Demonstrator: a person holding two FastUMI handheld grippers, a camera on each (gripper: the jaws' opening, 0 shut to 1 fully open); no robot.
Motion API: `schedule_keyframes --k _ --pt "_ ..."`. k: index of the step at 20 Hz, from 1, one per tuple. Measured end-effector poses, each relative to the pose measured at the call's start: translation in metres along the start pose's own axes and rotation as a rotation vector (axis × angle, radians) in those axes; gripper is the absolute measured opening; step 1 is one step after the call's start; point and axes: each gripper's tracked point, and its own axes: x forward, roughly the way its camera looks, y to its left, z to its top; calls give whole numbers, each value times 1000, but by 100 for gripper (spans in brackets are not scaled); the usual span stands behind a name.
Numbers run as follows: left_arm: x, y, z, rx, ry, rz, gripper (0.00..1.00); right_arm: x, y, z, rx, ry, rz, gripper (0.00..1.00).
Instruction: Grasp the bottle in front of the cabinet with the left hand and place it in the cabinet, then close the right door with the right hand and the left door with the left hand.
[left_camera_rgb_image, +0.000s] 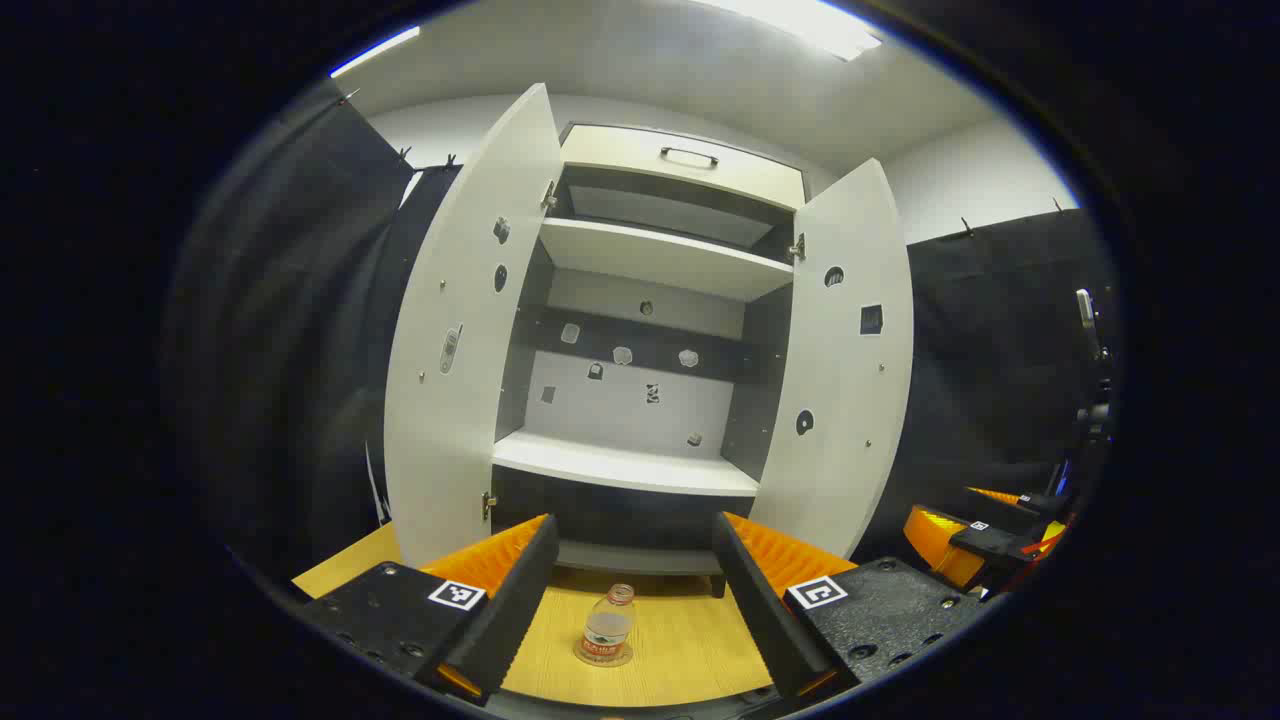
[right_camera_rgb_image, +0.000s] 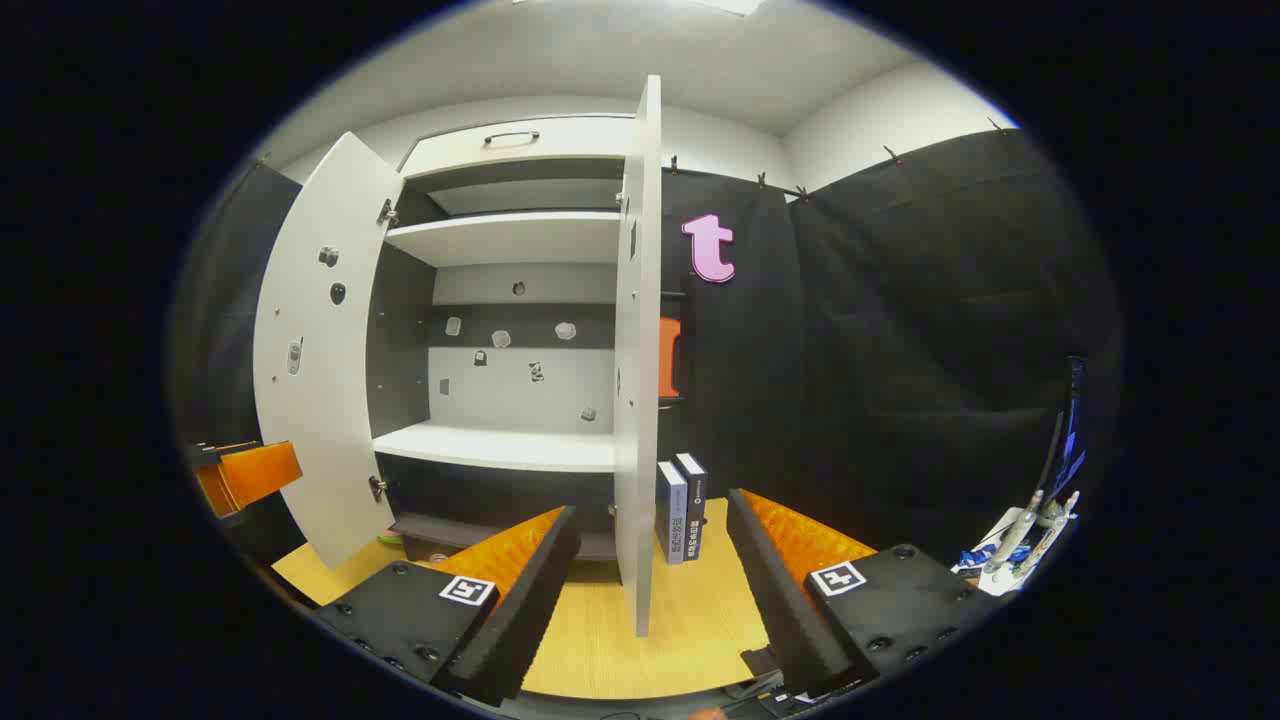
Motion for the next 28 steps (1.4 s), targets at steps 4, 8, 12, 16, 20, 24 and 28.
schedule_keyframes --k 4,8,12,16,20,24,28 --pt "0 1 1 18 2 5 95 -1 -2 0 -2 1 -2 89" --pt "1 -2 0 7 10 -11 95 -1 0 1 -2 0 5 98" --pt "2 -2 2 16 1 -19 95 -1 0 0 -4 6 14 98" --pt "3 -3 -1 17 9 -29 95 -1 1 0 -15 0 16 98" --pt "5 -5 -6 15 18 -32 95 -1 2 -1 -22 1 19 98" --pt "11 -5 -22 21 48 -31 95 -1 0 0 -32 0 14 98" --pt "28 -4 -56 42 82 -25 95 3 -5 0 -28 6 8 98"
